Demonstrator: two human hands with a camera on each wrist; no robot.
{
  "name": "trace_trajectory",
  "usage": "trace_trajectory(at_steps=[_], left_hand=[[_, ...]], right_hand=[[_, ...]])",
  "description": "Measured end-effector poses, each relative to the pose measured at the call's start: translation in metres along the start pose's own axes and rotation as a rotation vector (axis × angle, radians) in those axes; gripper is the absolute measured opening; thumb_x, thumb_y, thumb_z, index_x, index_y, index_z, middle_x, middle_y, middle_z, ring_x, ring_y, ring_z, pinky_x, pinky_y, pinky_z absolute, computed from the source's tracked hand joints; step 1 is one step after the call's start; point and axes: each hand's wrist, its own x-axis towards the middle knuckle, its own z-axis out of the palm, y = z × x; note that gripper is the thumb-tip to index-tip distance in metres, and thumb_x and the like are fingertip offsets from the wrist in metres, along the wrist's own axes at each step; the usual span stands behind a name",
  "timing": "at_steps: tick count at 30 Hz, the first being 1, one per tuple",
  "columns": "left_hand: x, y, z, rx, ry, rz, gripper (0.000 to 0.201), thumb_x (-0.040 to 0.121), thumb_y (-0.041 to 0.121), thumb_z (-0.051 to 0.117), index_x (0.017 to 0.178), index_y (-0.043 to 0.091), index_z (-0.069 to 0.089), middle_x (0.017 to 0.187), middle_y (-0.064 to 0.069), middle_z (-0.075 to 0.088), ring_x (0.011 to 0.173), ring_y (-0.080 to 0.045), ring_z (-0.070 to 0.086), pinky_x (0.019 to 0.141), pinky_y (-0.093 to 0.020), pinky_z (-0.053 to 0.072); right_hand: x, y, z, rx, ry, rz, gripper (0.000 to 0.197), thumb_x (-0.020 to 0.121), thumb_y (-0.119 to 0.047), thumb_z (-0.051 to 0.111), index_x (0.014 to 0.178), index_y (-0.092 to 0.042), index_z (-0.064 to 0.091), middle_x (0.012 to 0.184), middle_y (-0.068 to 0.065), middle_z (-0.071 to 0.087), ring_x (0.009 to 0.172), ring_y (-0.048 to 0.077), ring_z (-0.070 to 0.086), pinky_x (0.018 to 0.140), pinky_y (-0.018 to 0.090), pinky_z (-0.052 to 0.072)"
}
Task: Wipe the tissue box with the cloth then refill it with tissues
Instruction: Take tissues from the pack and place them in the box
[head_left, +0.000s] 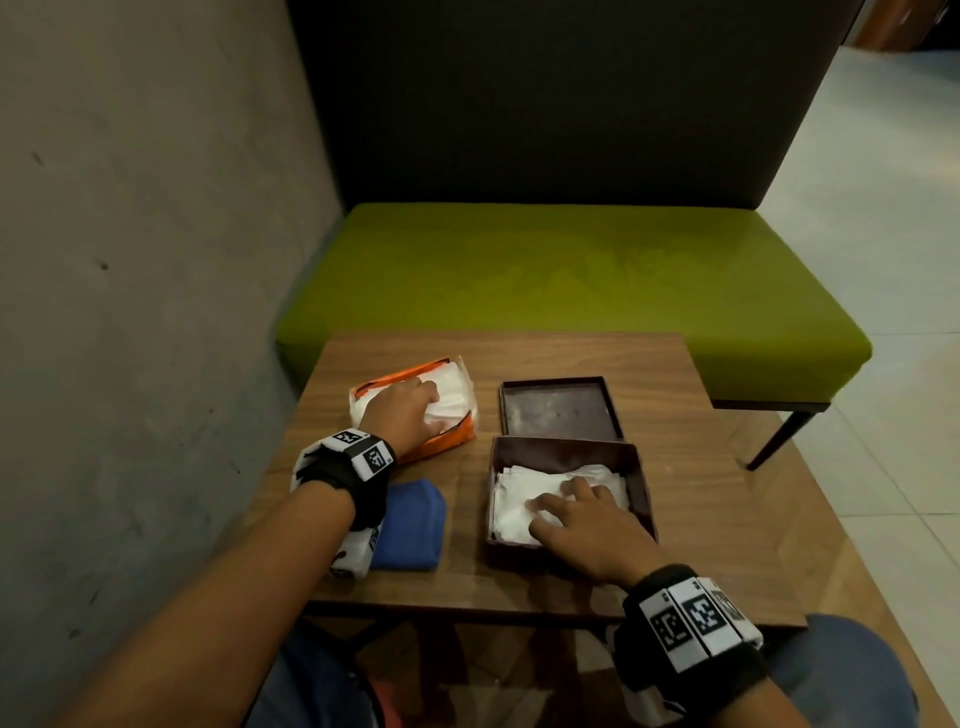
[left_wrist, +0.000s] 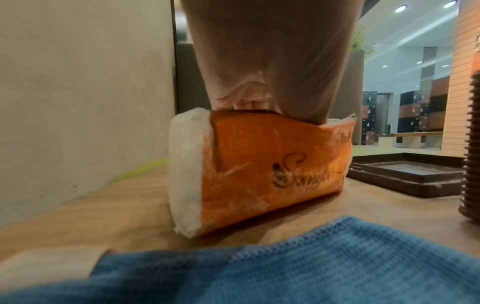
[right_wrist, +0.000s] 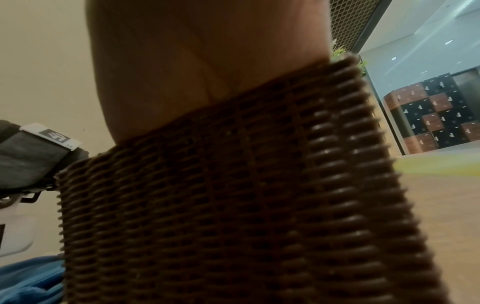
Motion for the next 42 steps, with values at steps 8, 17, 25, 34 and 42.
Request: trace_trajectory(at_steps=[8, 17, 25, 34, 42], left_hand=[[-0.003, -0.006, -0.005, -0.076, 0.025, -0.005, 0.038, 0.086, 0.037, 0.063, 0.115, 0.013, 0.065, 0.121, -0.006, 0.064, 0.113, -0.024, 0.056, 0.09, -0.032, 0.04], [-0.004, -0.005, -0.008, -0.051, 0.048, 0.012, 0.028, 0.091, 0.032, 0.055, 0.09, 0.008, 0.072, 0.095, -0.01, 0.069, 0.092, -0.029, 0.062, 0.072, -0.035, 0.043], [-0.009, -0.014, -0.023, -0.25, 0.245, -0.012, 0.028, 0.093, 0.024, 0.056, 0.11, 0.005, 0.066, 0.112, -0.012, 0.061, 0.107, -0.03, 0.052, 0.084, -0.037, 0.04], [-0.023, -0.023, -0.049, -1.009, 0.49, -0.276, 0.022, 0.093, 0.035, 0.051, 0.089, 0.015, 0.061, 0.087, -0.011, 0.063, 0.077, -0.019, 0.055, 0.07, -0.035, 0.045], [-0.05, -0.006, -0.055, -1.764, 0.225, -0.382, 0.025, 0.089, 0.03, 0.058, 0.111, 0.018, 0.064, 0.097, -0.001, 0.071, 0.095, -0.02, 0.064, 0.082, -0.035, 0.052]], right_hand=[[0.001, 0.001, 0.002, -0.019, 0.001, -0.015, 0.05, 0.097, -0.047, 0.032, 0.145, -0.035, 0.036, 0.154, 0.007, 0.024, 0.141, 0.029, 0.021, 0.108, 0.045, 0.031], [0.001, 0.002, 0.001, -0.001, 0.014, -0.012, 0.05, 0.096, -0.049, 0.033, 0.144, -0.036, 0.037, 0.154, 0.006, 0.024, 0.142, 0.027, 0.02, 0.108, 0.045, 0.029], [0.001, 0.002, 0.002, 0.003, 0.019, -0.012, 0.05, 0.096, -0.049, 0.033, 0.144, -0.037, 0.037, 0.155, 0.005, 0.024, 0.142, 0.027, 0.019, 0.108, 0.045, 0.029], [0.002, 0.002, 0.003, 0.008, 0.024, -0.01, 0.048, 0.095, -0.047, 0.035, 0.141, -0.035, 0.039, 0.151, 0.007, 0.027, 0.139, 0.029, 0.022, 0.106, 0.044, 0.031], [-0.001, 0.002, 0.004, 0.126, 0.146, -0.032, 0.054, 0.091, -0.043, 0.046, 0.14, -0.025, 0.029, 0.143, 0.008, 0.035, 0.128, 0.03, 0.039, 0.094, 0.041, 0.041]])
